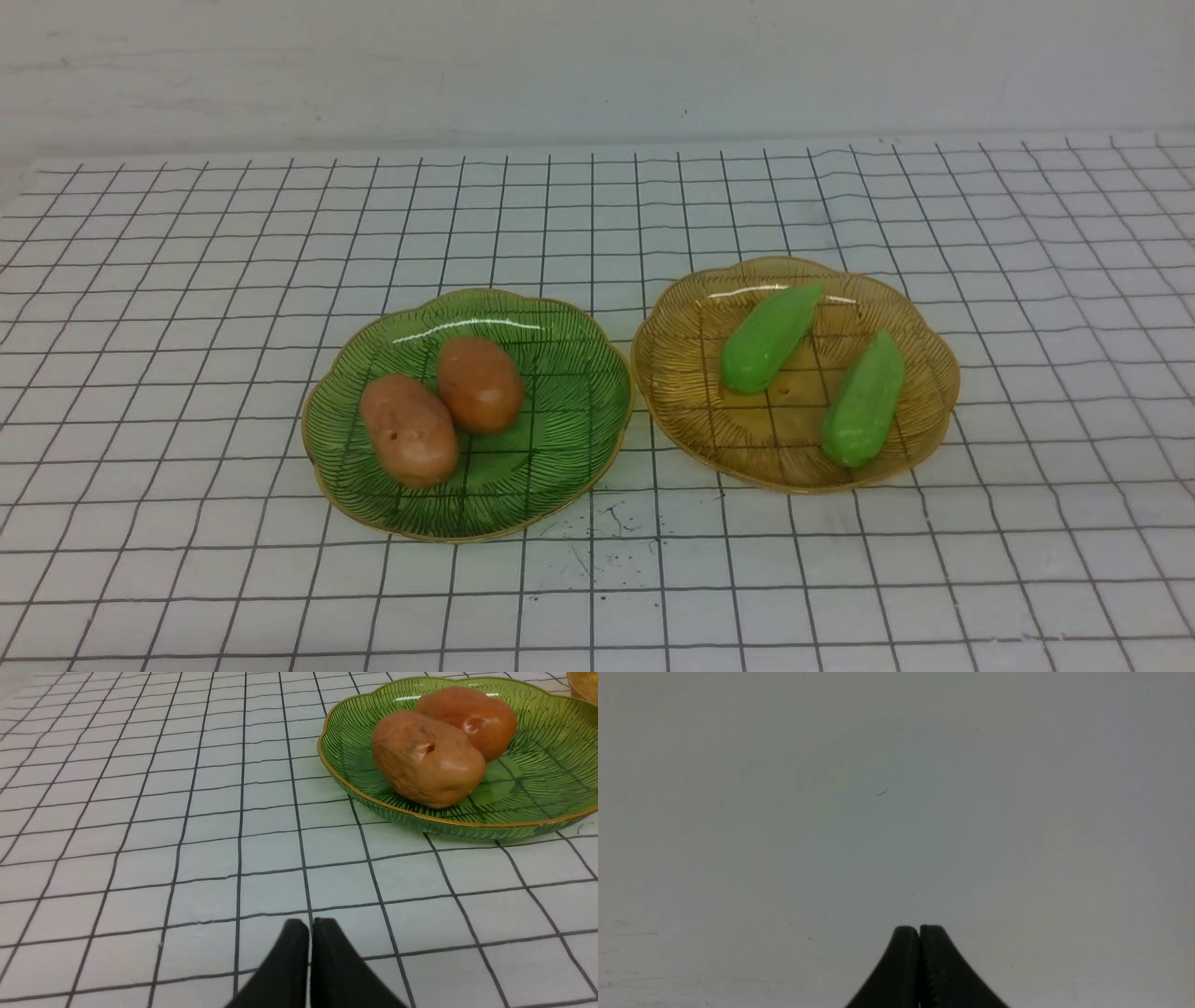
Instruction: Put different types of vegetables on the plate.
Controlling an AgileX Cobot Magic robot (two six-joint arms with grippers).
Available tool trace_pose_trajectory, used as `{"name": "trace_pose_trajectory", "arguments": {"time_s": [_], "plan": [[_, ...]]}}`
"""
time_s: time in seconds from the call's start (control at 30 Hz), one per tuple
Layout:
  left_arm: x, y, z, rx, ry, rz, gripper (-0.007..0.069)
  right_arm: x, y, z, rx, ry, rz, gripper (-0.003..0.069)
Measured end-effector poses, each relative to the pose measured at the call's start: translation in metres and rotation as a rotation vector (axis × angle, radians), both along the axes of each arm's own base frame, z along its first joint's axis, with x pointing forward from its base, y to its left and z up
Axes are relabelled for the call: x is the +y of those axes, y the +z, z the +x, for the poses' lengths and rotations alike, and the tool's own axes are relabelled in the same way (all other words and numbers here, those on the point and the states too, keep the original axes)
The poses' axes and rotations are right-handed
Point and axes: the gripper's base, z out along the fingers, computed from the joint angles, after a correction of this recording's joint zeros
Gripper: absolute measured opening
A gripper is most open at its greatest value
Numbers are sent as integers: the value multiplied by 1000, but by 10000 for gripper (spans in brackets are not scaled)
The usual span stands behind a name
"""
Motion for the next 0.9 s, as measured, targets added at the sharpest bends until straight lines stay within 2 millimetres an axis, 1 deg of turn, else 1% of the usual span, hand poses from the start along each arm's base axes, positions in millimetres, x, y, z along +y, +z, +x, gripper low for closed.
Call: {"name": "trace_pose_trajectory", "arguments": {"time_s": [0.4,0.53,0.63,0.67,0.8,0.9], "plan": [[0,0,0,0,0,-1,-8,0,0,0,-1,-2,-5,-14],[0,0,0,0,0,-1,-8,0,-5,2,7,-32,-108,-14],[0,0,0,0,0,-1,-8,0,-23,6,71,-64,-212,-14],[0,0,0,0,0,-1,-8,0,-32,9,104,-72,-246,-14],[0,0,0,0,0,-1,-8,0,-74,18,234,-75,-327,-14],[0,0,0,0,0,-1,-8,-1,-113,20,339,-74,-363,-14]]}}
